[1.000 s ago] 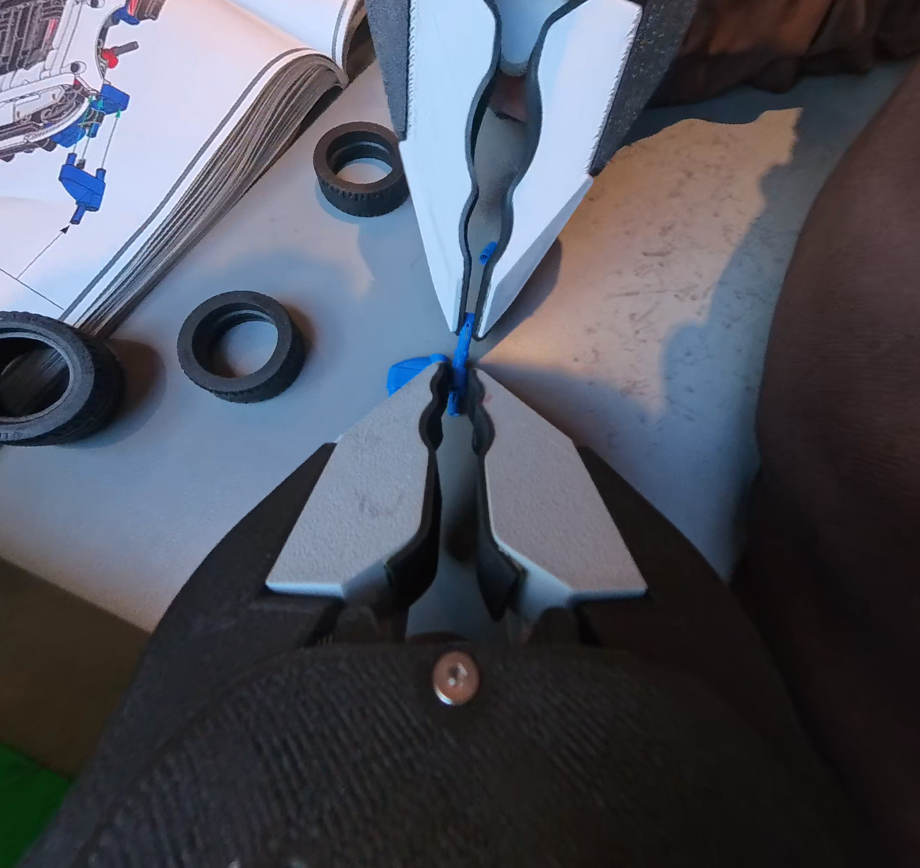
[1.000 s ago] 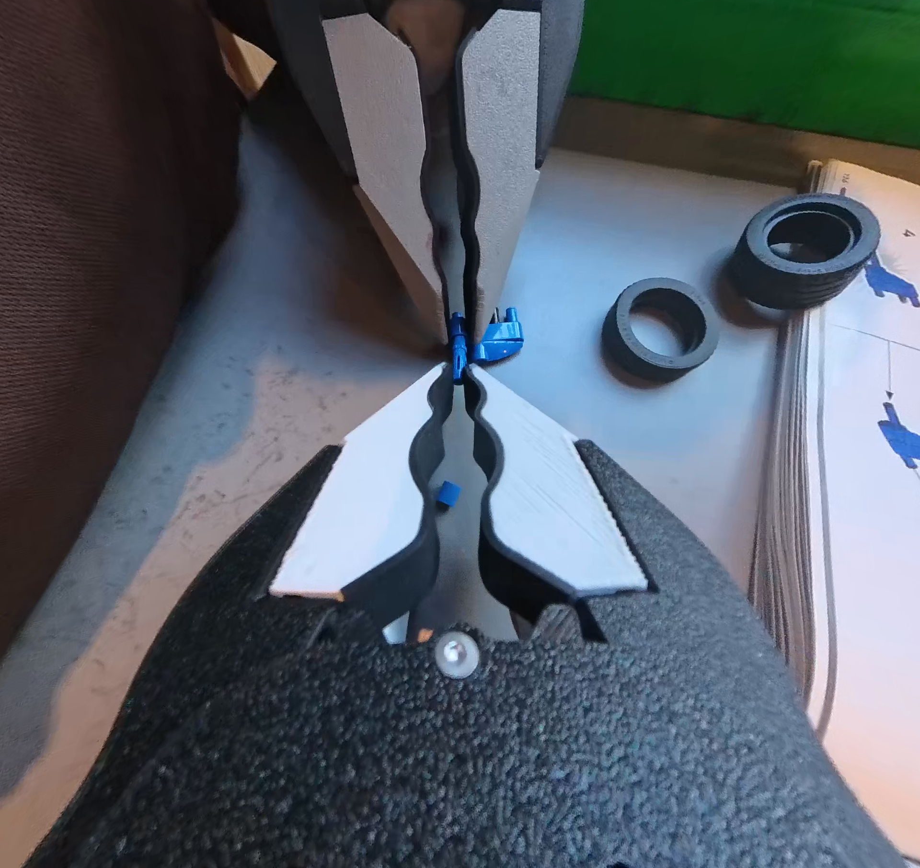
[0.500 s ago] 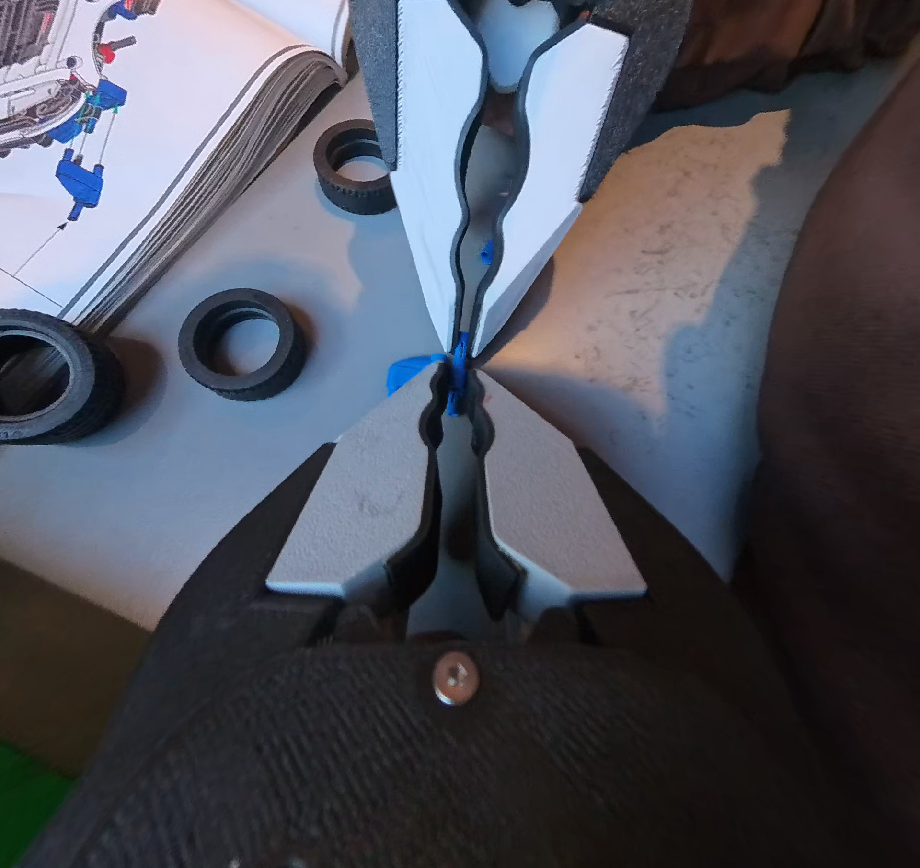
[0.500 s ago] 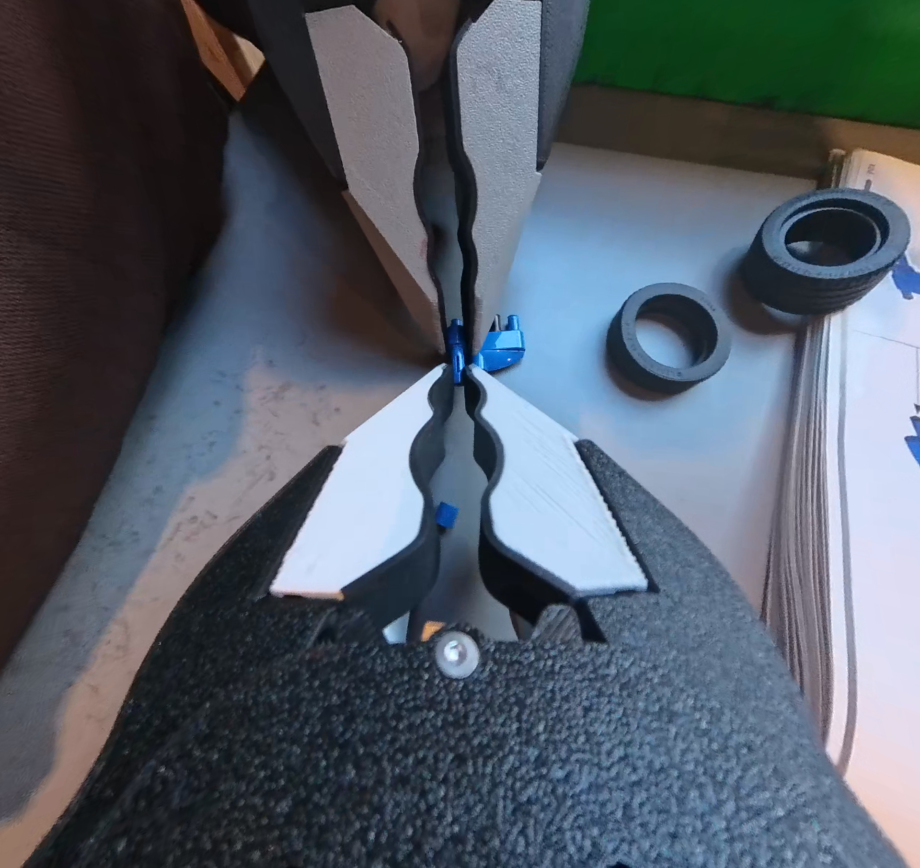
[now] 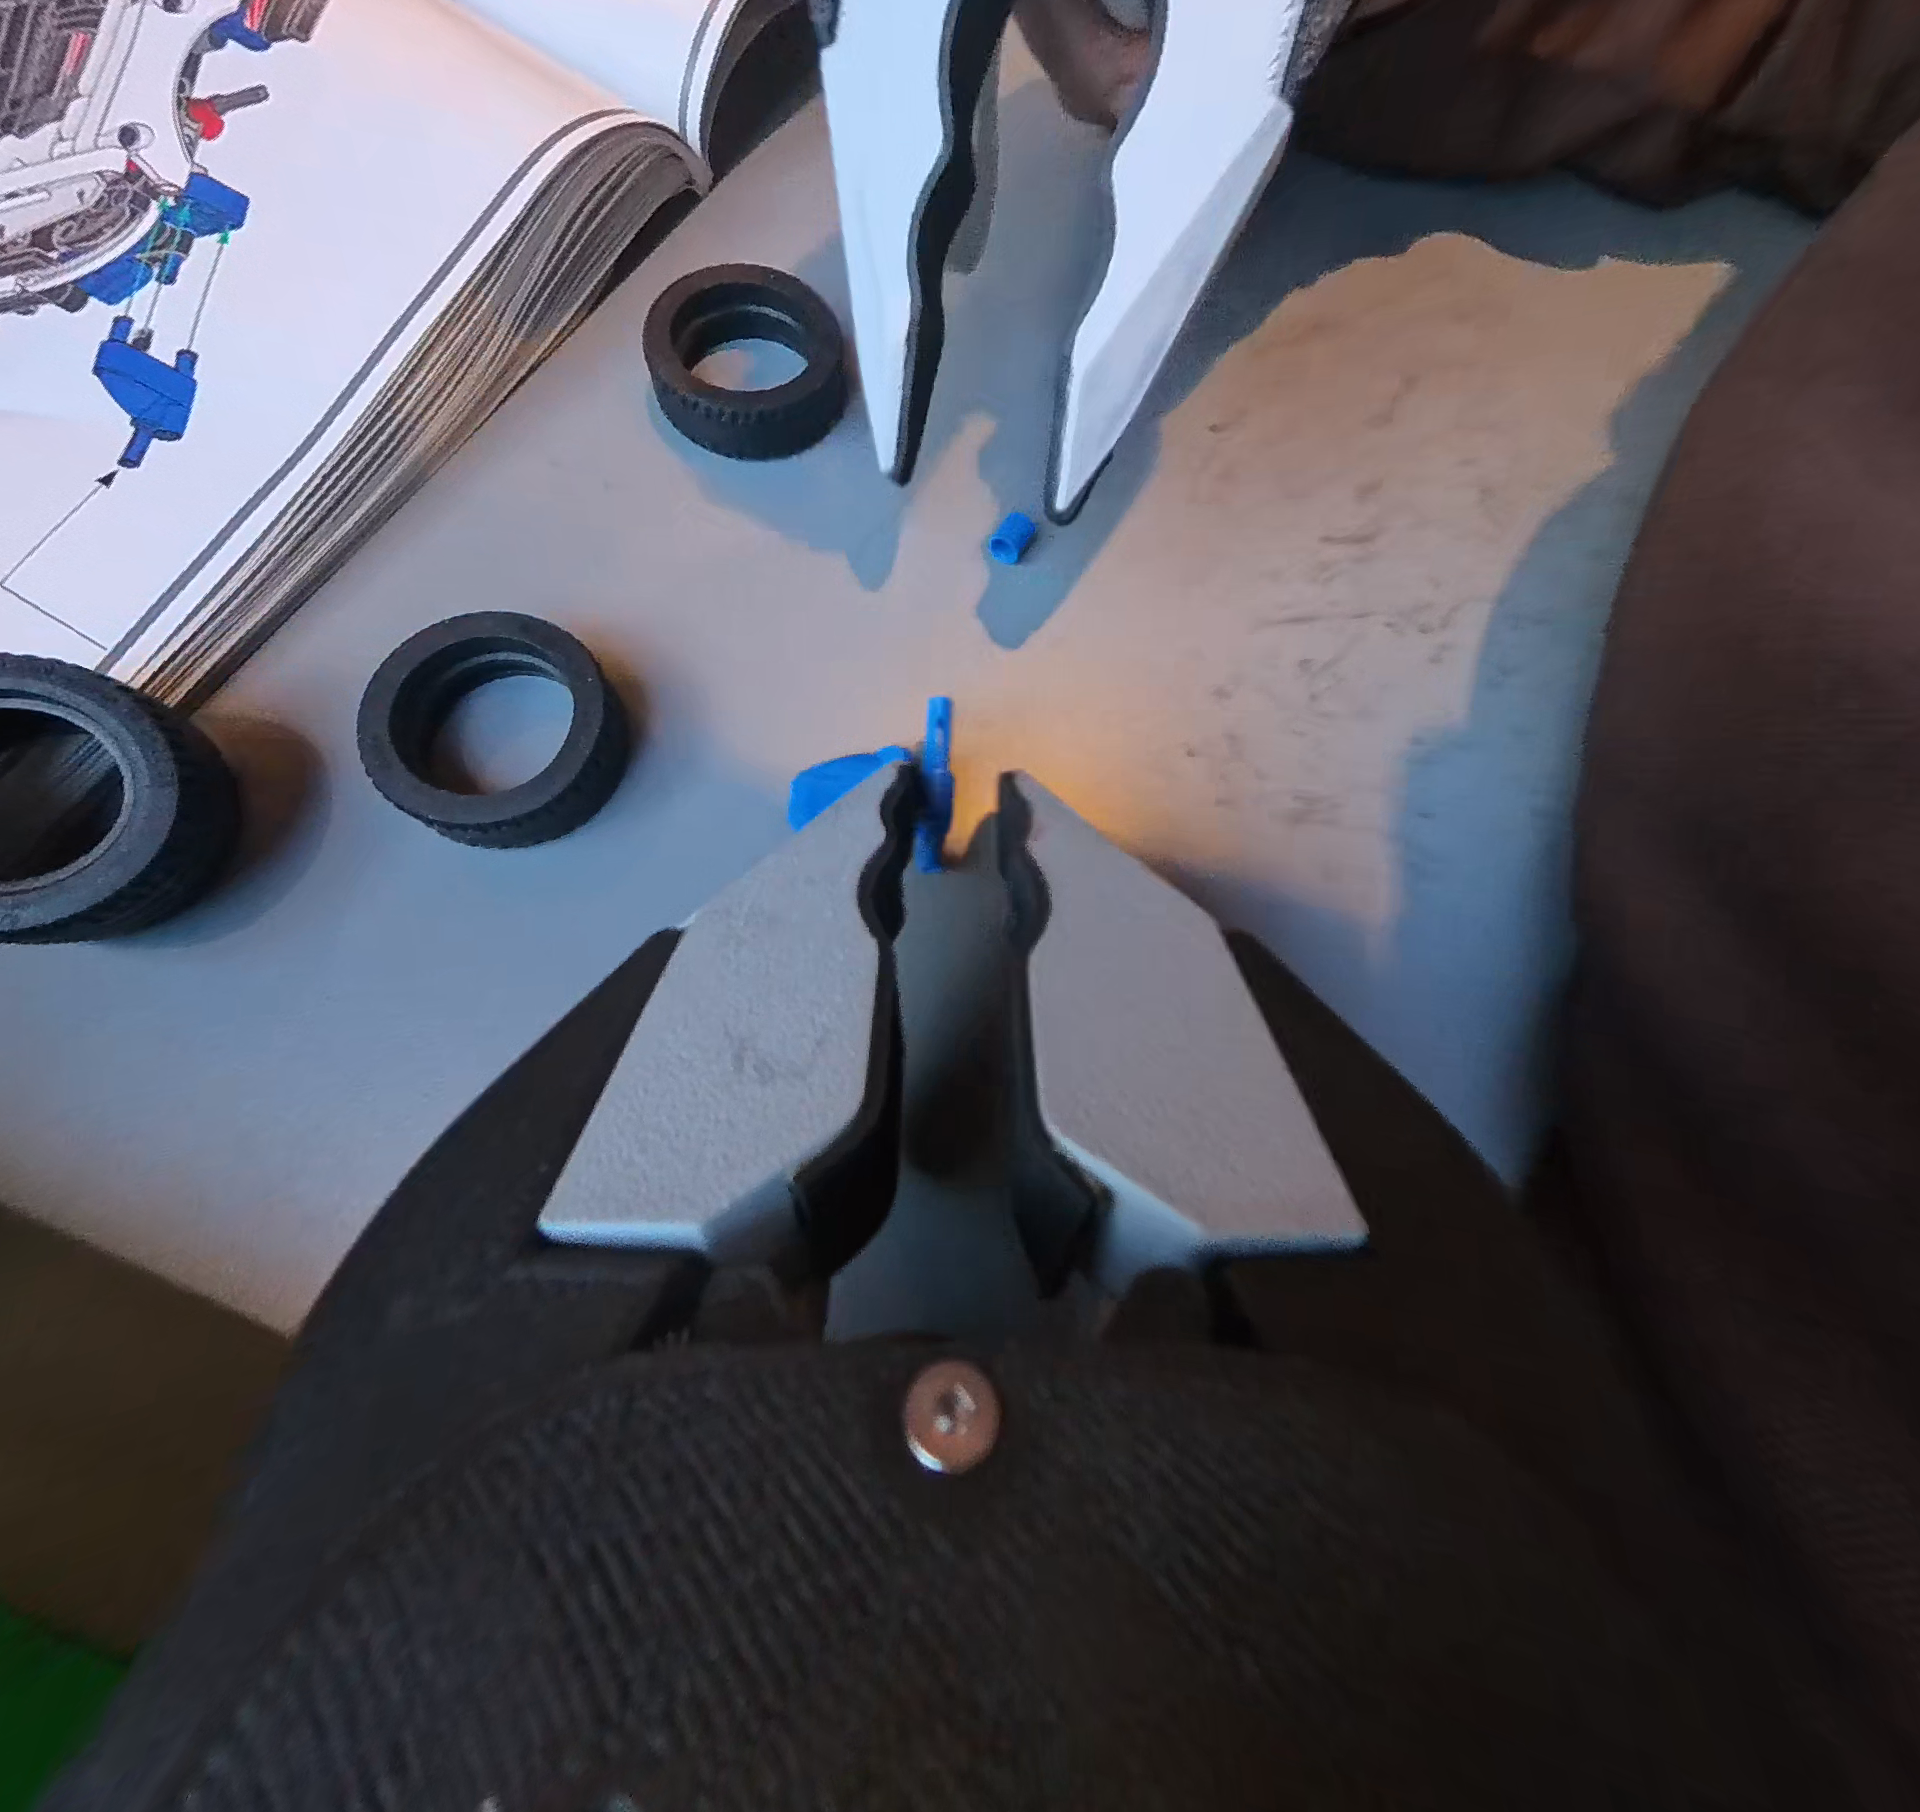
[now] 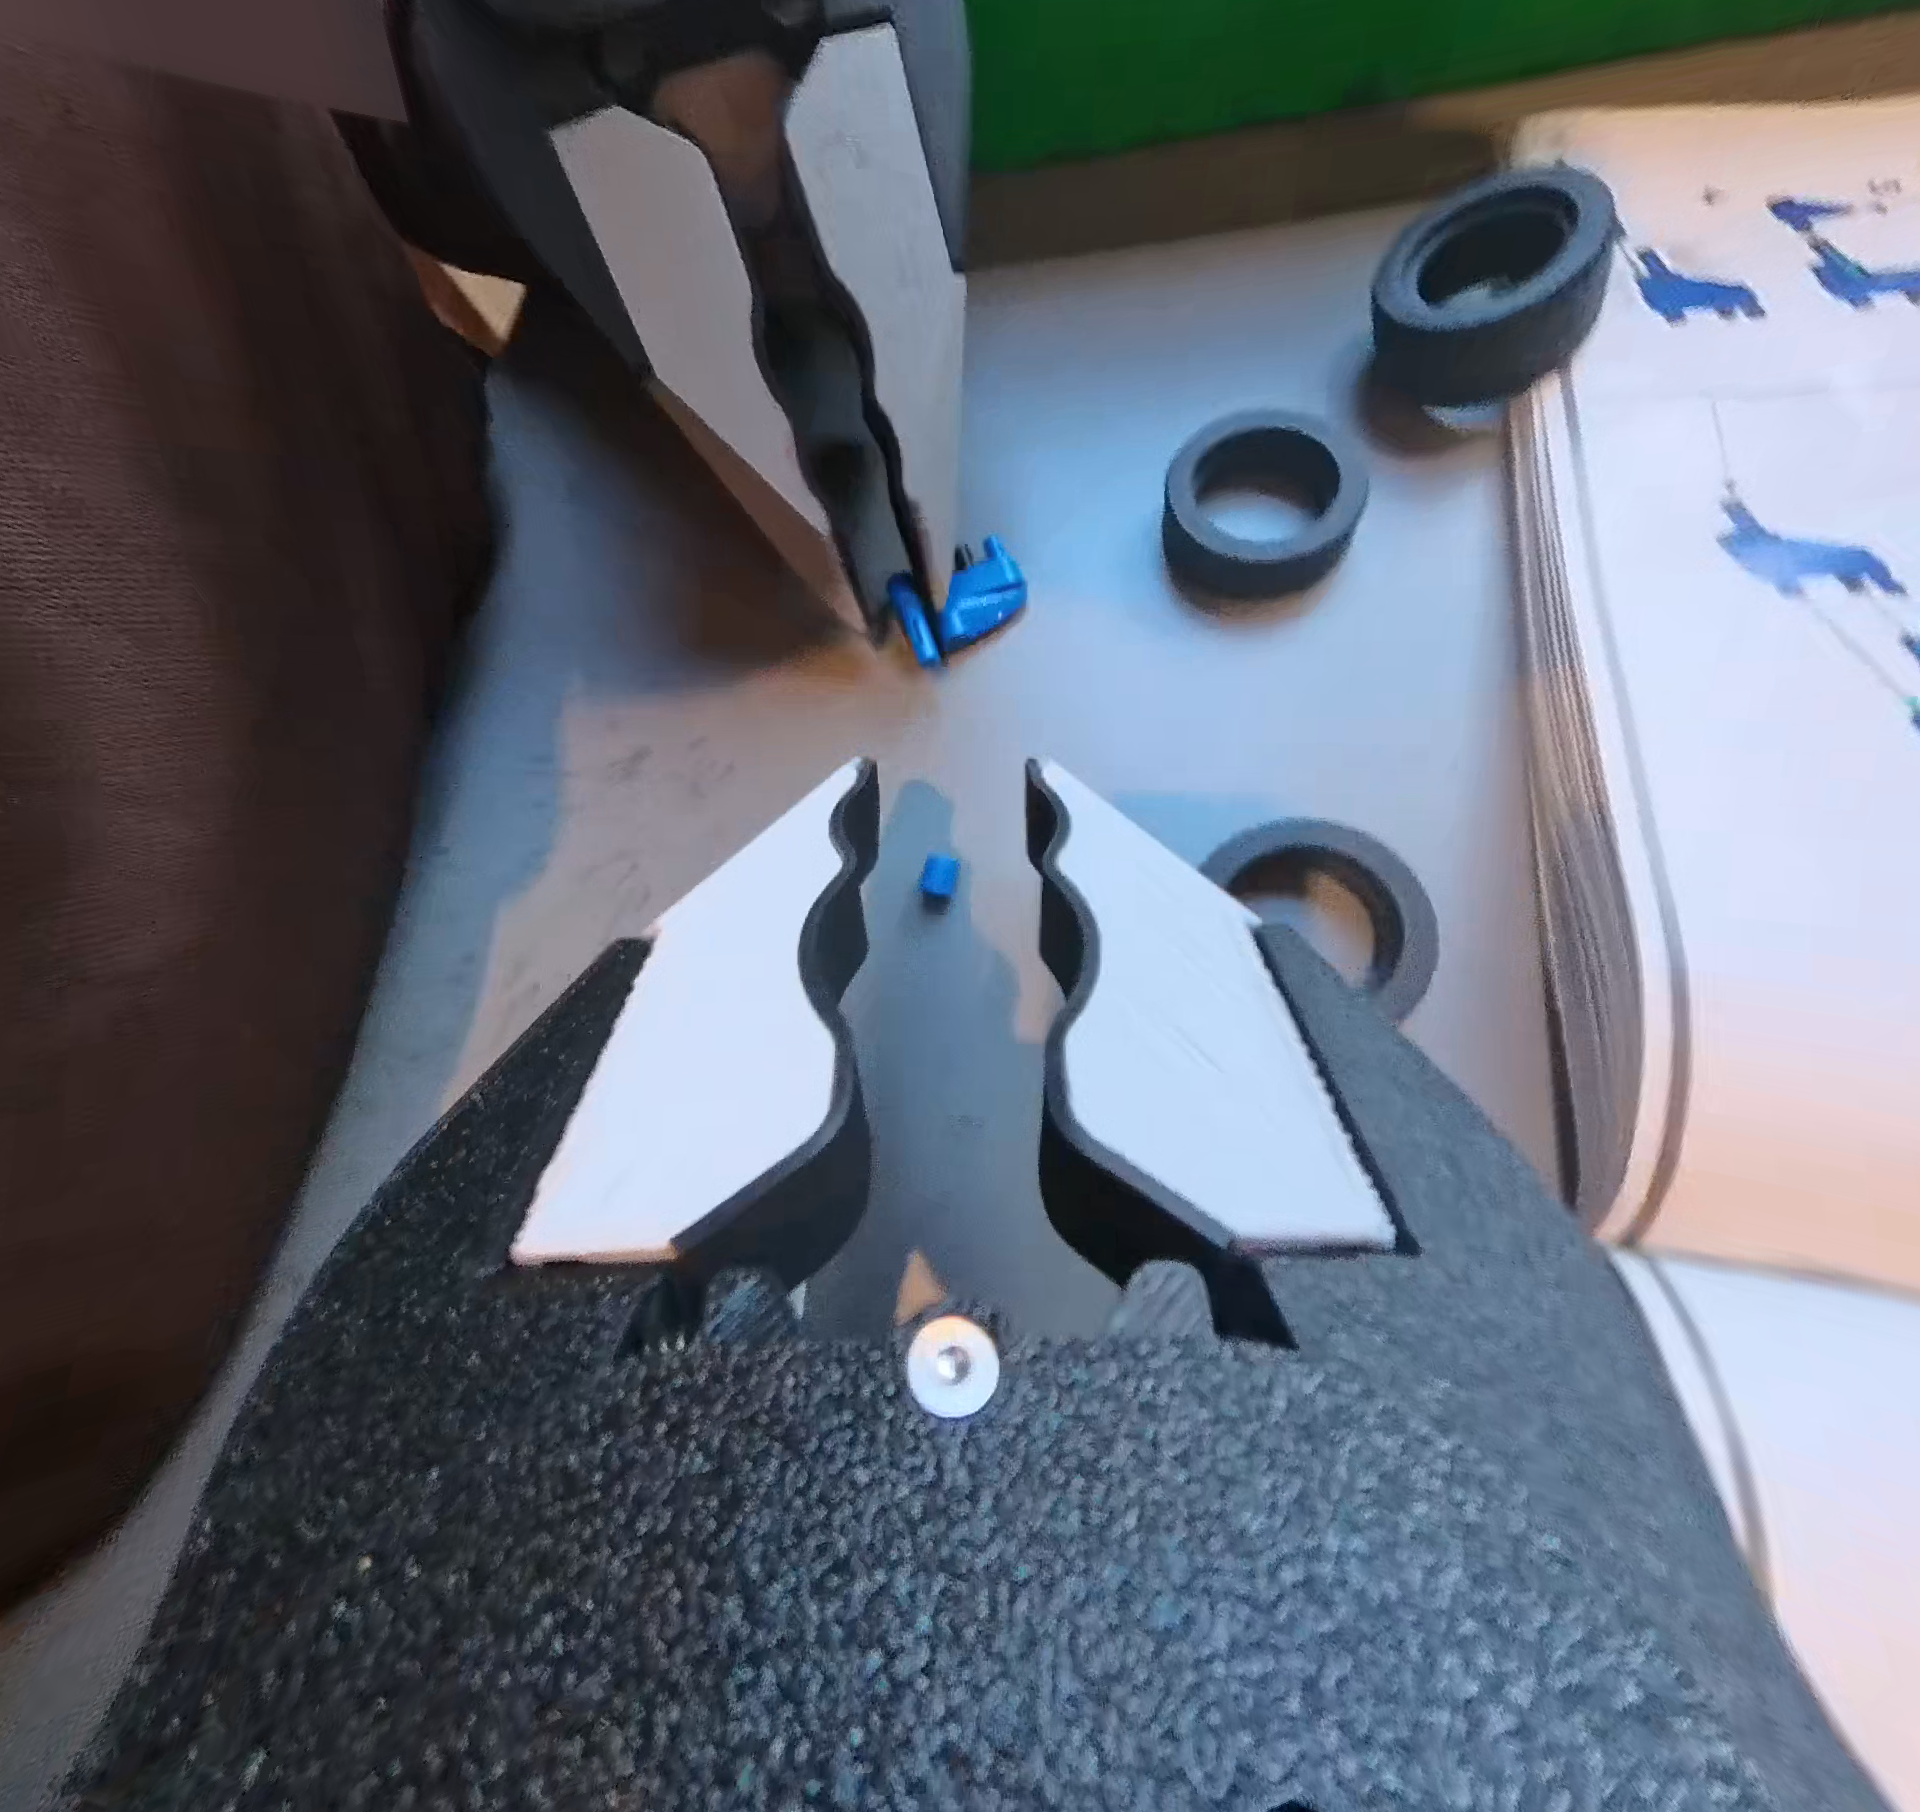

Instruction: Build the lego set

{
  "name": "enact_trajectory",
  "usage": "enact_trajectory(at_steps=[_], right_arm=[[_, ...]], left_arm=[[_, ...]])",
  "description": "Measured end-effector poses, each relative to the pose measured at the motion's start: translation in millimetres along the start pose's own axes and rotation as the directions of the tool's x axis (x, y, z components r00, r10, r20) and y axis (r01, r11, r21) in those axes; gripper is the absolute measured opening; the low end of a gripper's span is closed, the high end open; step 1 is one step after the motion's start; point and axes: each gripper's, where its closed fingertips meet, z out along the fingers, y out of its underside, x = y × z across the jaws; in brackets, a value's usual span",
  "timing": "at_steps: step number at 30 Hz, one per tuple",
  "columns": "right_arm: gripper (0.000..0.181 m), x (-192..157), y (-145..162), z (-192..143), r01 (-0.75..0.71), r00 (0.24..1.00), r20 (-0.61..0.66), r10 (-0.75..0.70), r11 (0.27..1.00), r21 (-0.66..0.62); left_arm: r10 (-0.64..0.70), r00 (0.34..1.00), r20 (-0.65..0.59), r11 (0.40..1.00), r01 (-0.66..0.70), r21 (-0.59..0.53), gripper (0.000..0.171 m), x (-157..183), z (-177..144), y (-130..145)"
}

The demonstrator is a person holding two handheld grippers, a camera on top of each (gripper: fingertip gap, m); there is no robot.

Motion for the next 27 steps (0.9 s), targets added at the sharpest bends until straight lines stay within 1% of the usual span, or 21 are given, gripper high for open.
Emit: enact_trajectory(at_steps=[2, 5, 8, 12, 15, 19, 25, 27], right_arm=[[0.028, 1, 9, -2, -0.020, 0.999, -0.048, 0.019, 1.000, -0.021], [0.027, 1, 20, -2, -0.022, 0.994, -0.109, 0.016, 0.998, -0.060], [0.021, -1, 27, 0, -0.030, 0.994, -0.111, 0.020, 0.995, -0.090], [0.013, -1, 30, 1, -0.009, 0.993, -0.118, -0.005, 0.994, -0.112], [0.007, -2, 31, 3, 0.005, 0.993, -0.113, -0.019, 0.992, -0.125], [0.007, -3, 30, 5, 0.003, 0.994, -0.109, -0.016, 0.992, -0.123], [0.007, -2, 30, 4, -0.011, 0.995, -0.101, 0.000, 0.993, -0.116], [0.007, -1, 29, 5, -0.016, 0.995, -0.098, 0.005, 0.993, -0.114]], left_arm=[[-0.006, 1.000, 0.003, 1.000, 0.006, 0.008, 0.026, -1, -1, -1], [-0.010, 1.000, 0.005, 0.999, 0.010, 0.042, 0.028, -1, -5, -5], [-0.005, 0.999, 0.039, 0.998, 0.003, 0.058, 0.031, -5, -8, -7], [-0.012, 0.995, 0.098, 0.999, 0.007, 0.047, 0.036, -14, -10, -10], [-0.011, 0.990, 0.139, 1.000, 0.015, -0.025, 0.041, -23, -6, -2], [-0.008, 0.990, 0.142, 0.996, 0.021, -0.086, 0.042, -25, 1, 7], [-0.003, 0.989, 0.146, 0.998, 0.012, -0.062, 0.029, -29, 1, 7], [-0.005, 0.990, 0.141, 0.998, 0.013, -0.057, 0.029, -29, 0, 7]])
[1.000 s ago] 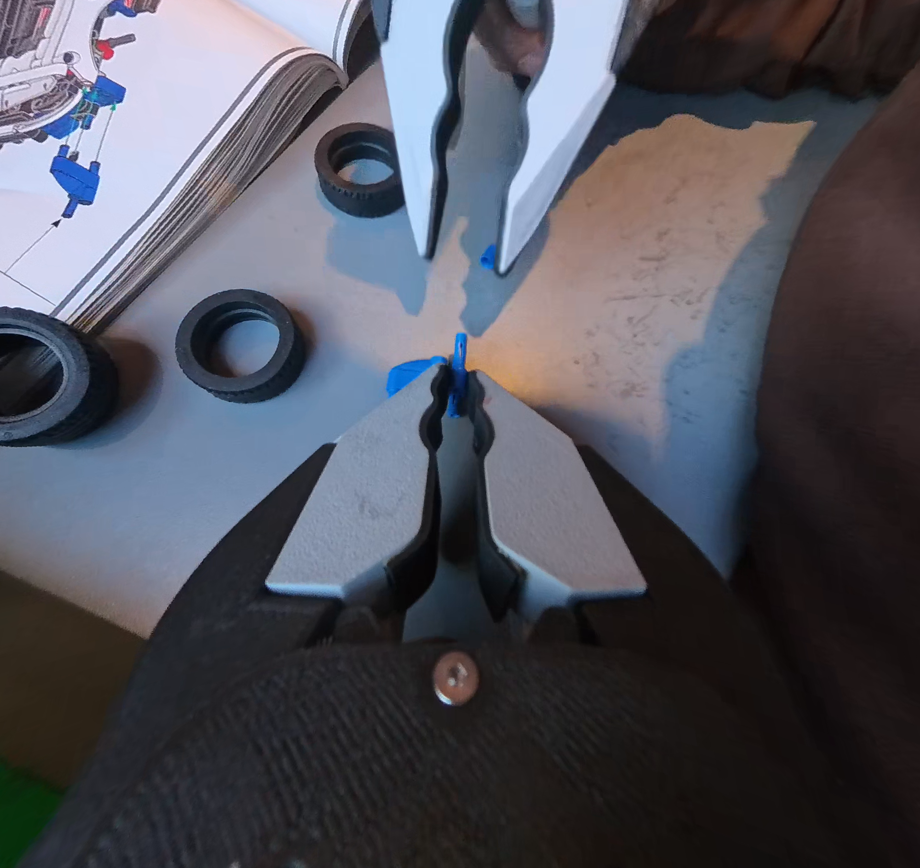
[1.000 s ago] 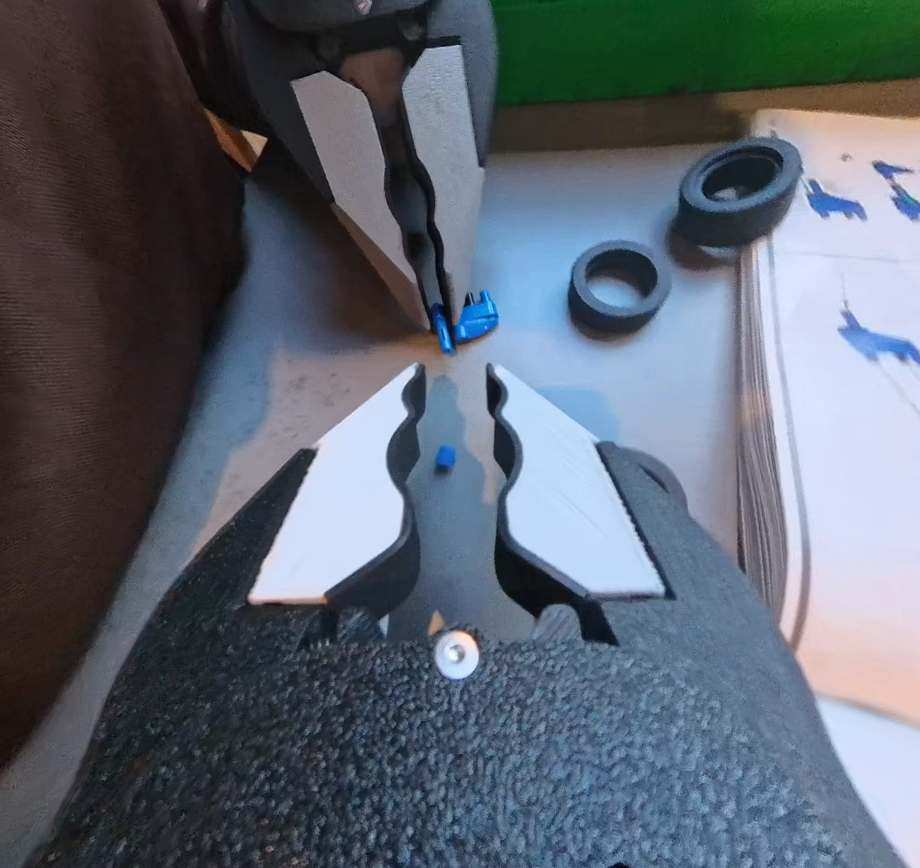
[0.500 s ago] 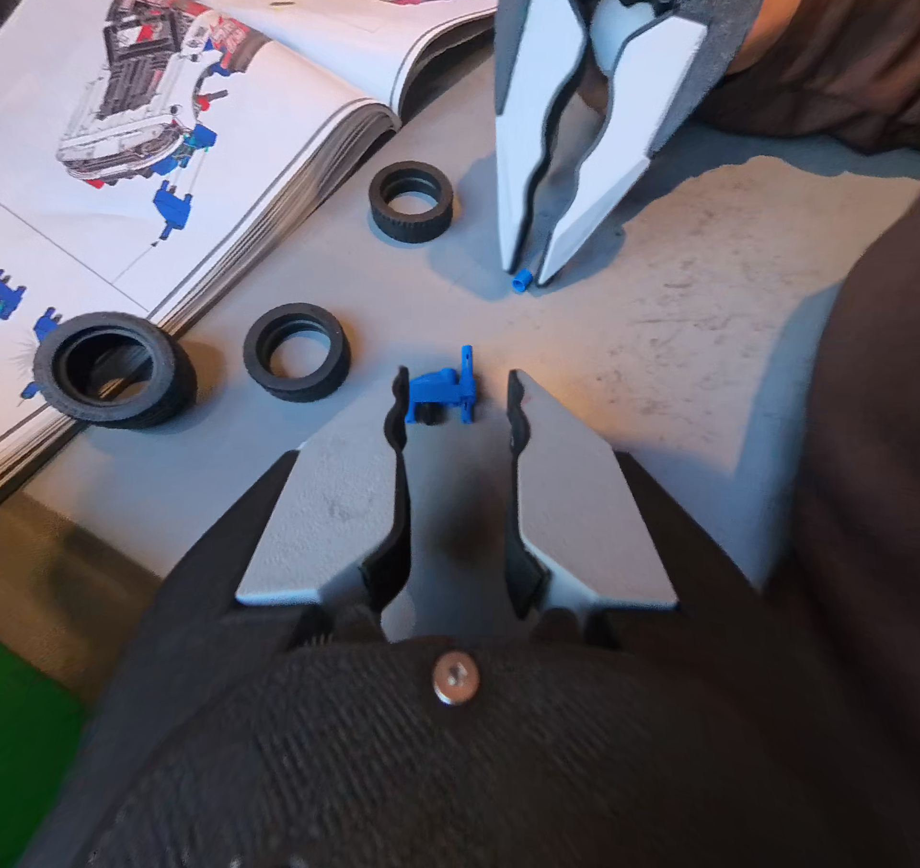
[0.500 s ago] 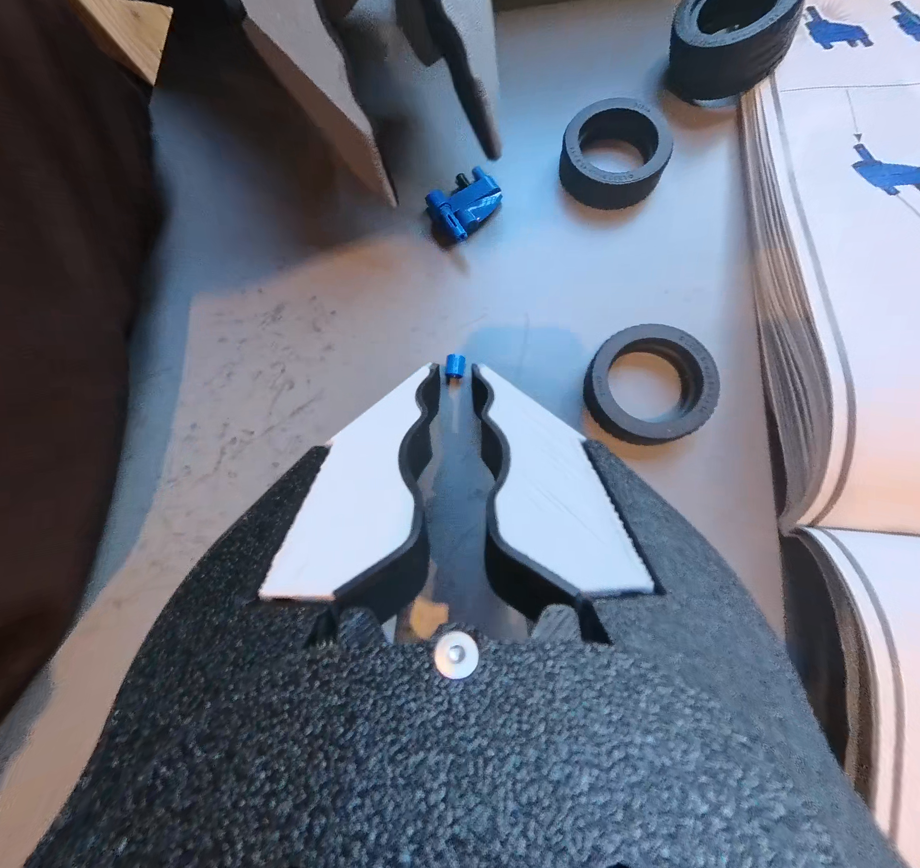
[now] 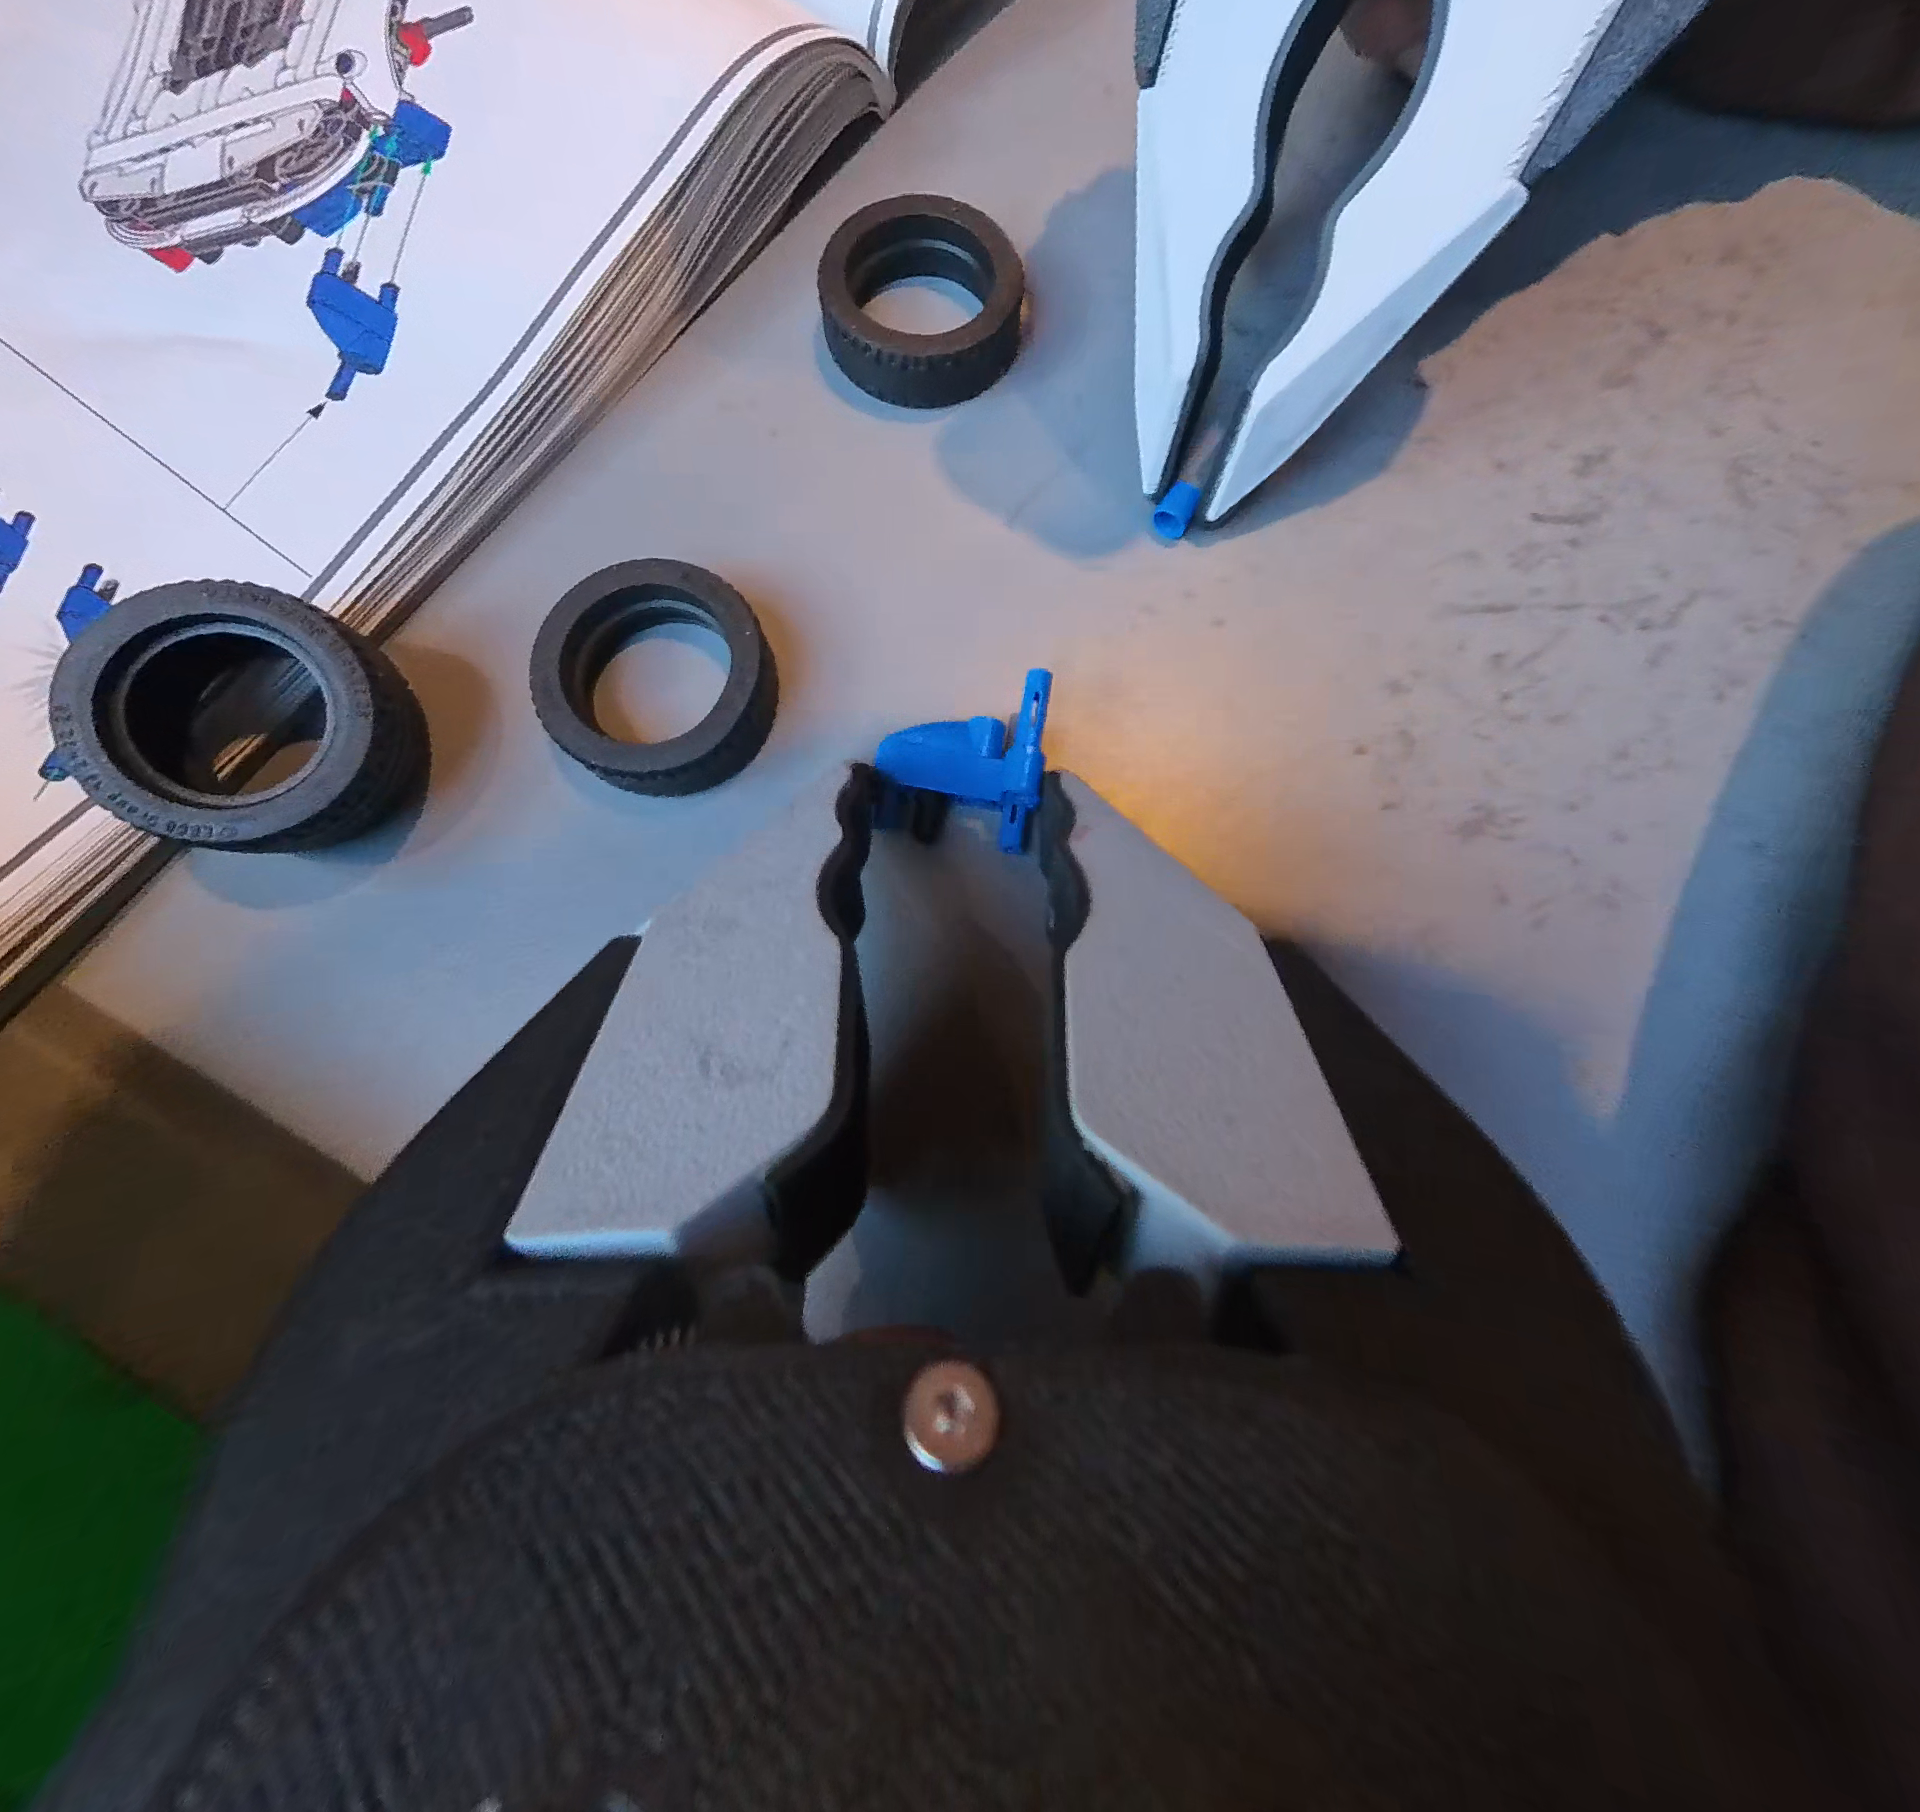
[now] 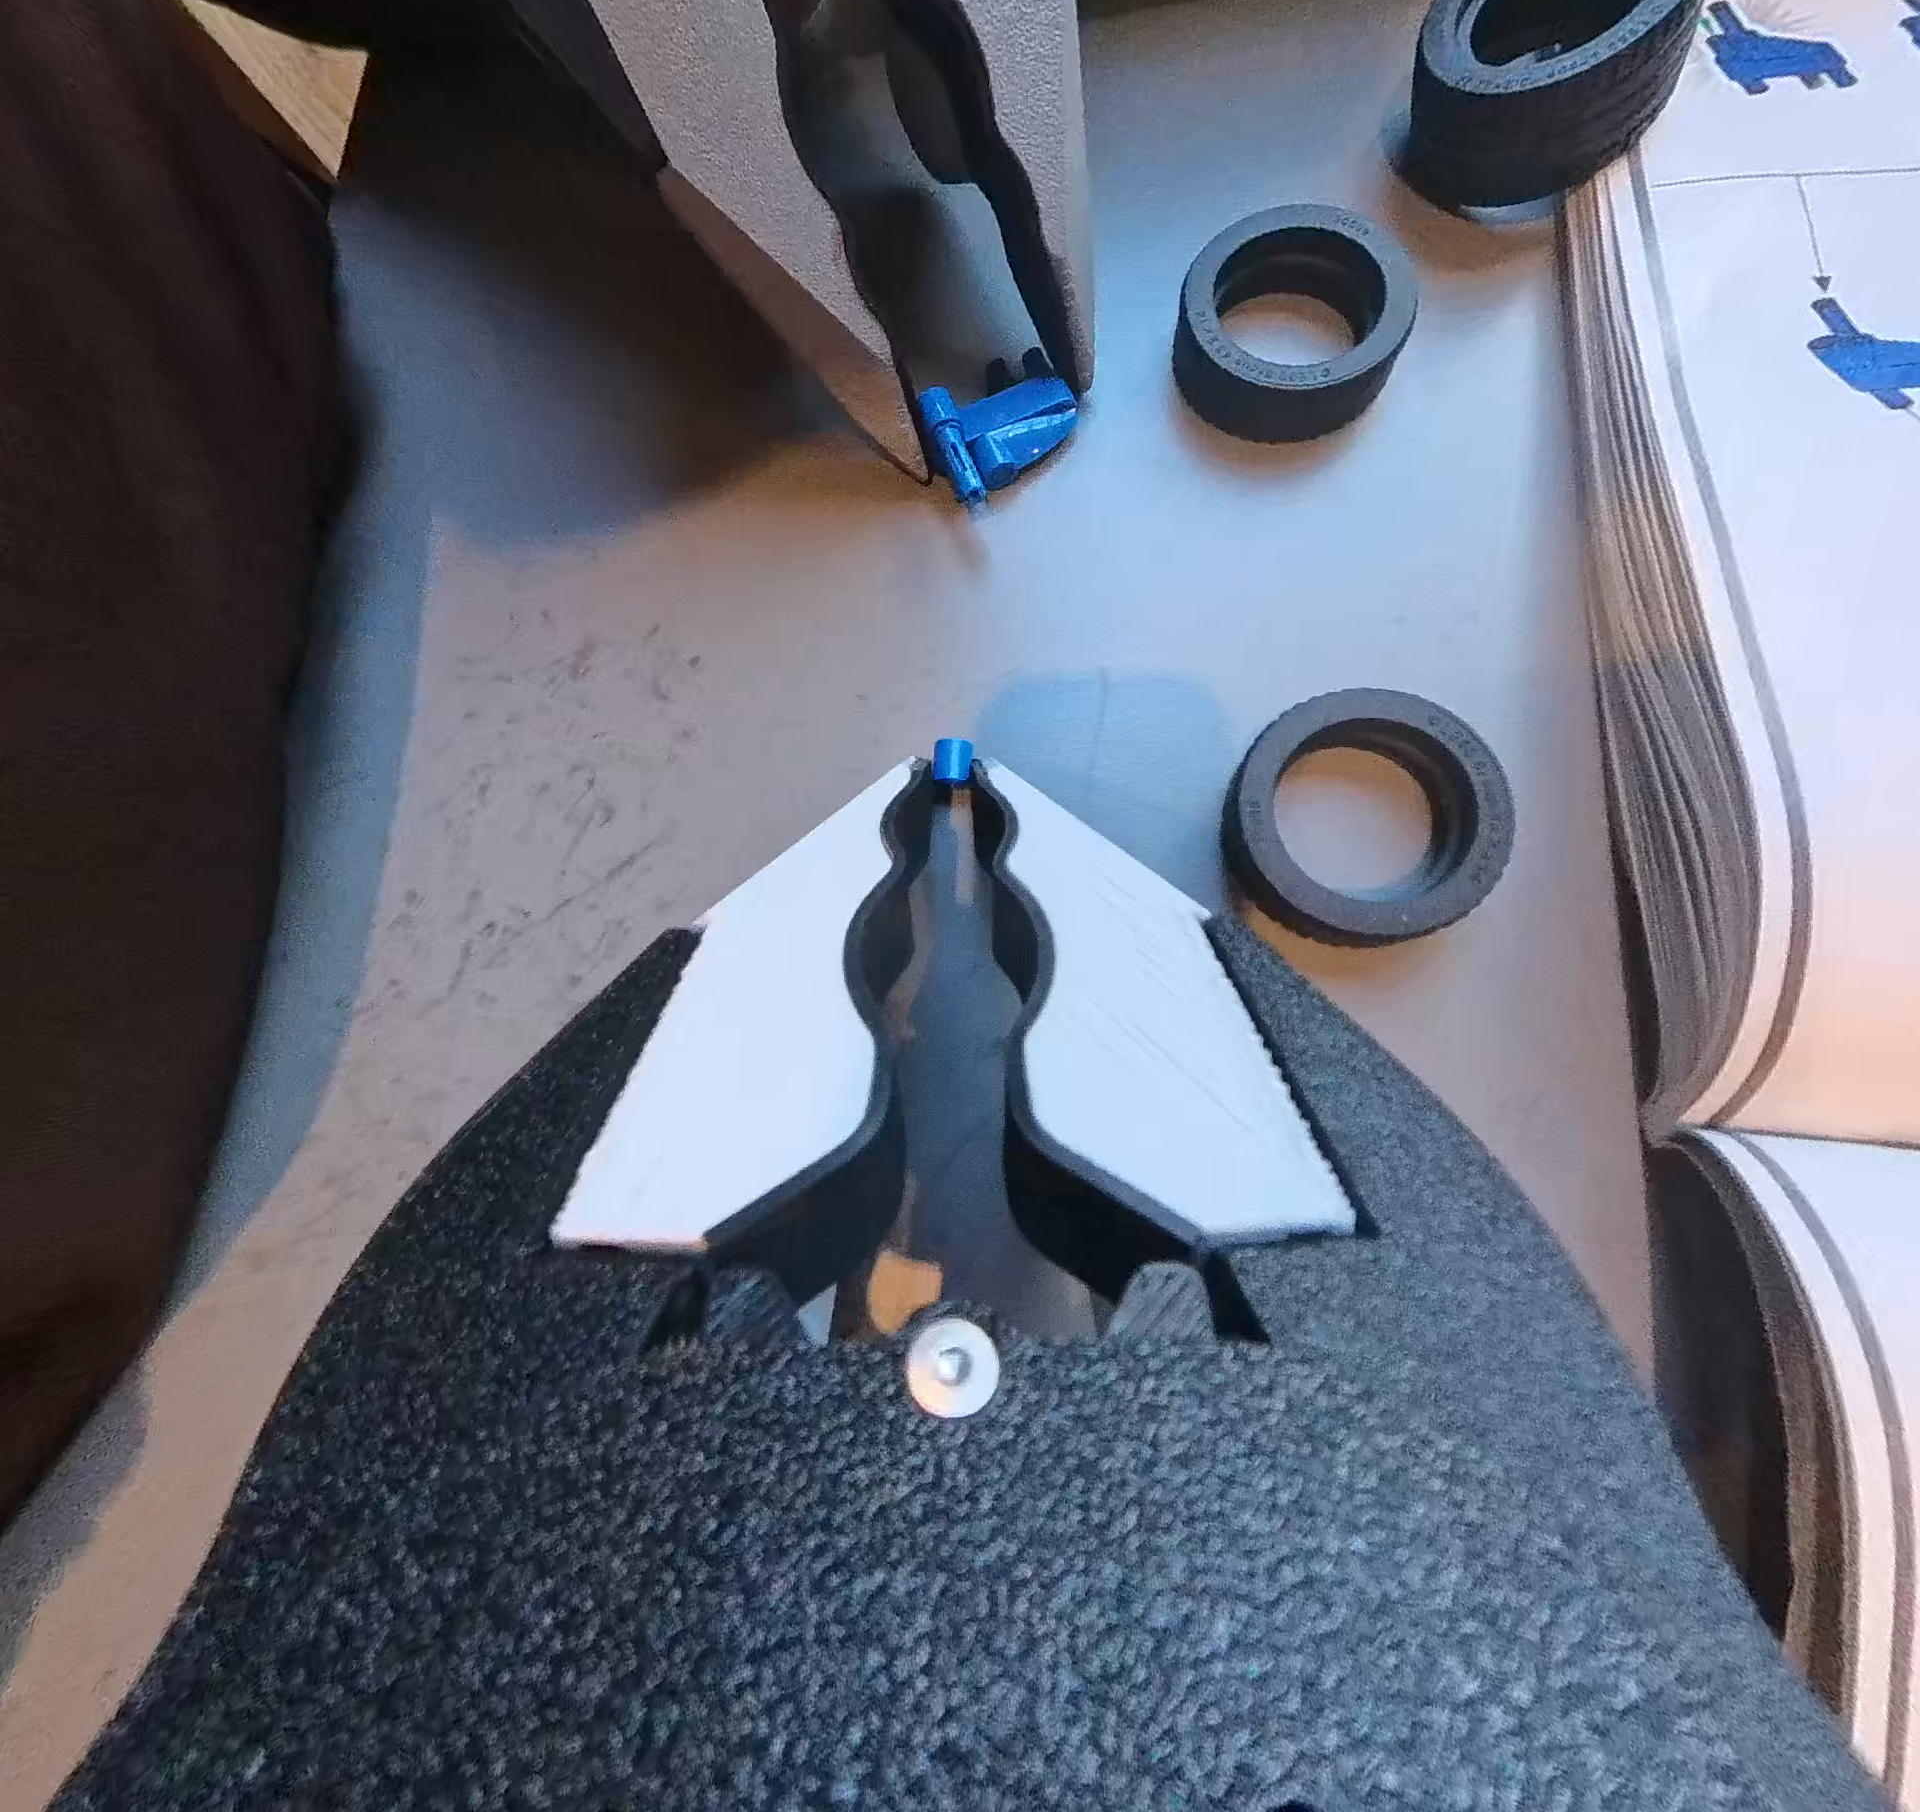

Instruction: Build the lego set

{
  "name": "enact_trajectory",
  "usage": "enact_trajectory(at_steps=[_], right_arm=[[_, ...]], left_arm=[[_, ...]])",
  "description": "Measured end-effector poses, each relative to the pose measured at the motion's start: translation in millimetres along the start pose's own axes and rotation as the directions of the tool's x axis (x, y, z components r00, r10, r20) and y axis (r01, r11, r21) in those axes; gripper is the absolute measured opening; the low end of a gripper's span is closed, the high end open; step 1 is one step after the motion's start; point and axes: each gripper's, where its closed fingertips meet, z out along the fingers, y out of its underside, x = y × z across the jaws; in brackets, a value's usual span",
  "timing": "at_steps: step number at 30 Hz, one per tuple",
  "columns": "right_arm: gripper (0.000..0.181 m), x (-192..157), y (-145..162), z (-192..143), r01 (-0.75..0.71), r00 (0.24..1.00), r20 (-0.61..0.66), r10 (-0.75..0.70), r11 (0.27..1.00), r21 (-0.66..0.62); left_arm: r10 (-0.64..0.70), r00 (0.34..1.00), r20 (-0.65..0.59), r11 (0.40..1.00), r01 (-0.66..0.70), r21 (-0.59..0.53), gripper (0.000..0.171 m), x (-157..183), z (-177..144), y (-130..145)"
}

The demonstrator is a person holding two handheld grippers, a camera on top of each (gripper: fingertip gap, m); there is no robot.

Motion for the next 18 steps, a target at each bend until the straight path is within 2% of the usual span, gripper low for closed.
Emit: enact_trajectory(at_steps=[11, 18], right_arm=[[0.007, 10, -15, 6, -0.064, 0.997, 0.044, 0.063, 0.997, 0.032], [0.007, 8, -27, 23, -0.028, 0.998, 0.055, 0.028, 1.000, 0.004]], left_arm=[[0.018, 1.000, -0.011, 1.000, -0.018, 0.004, 0.029, 3, -1, 0], [0.025, 0.999, -0.030, 1.000, -0.024, 0.005, 0.029, 5, -4, 3]])
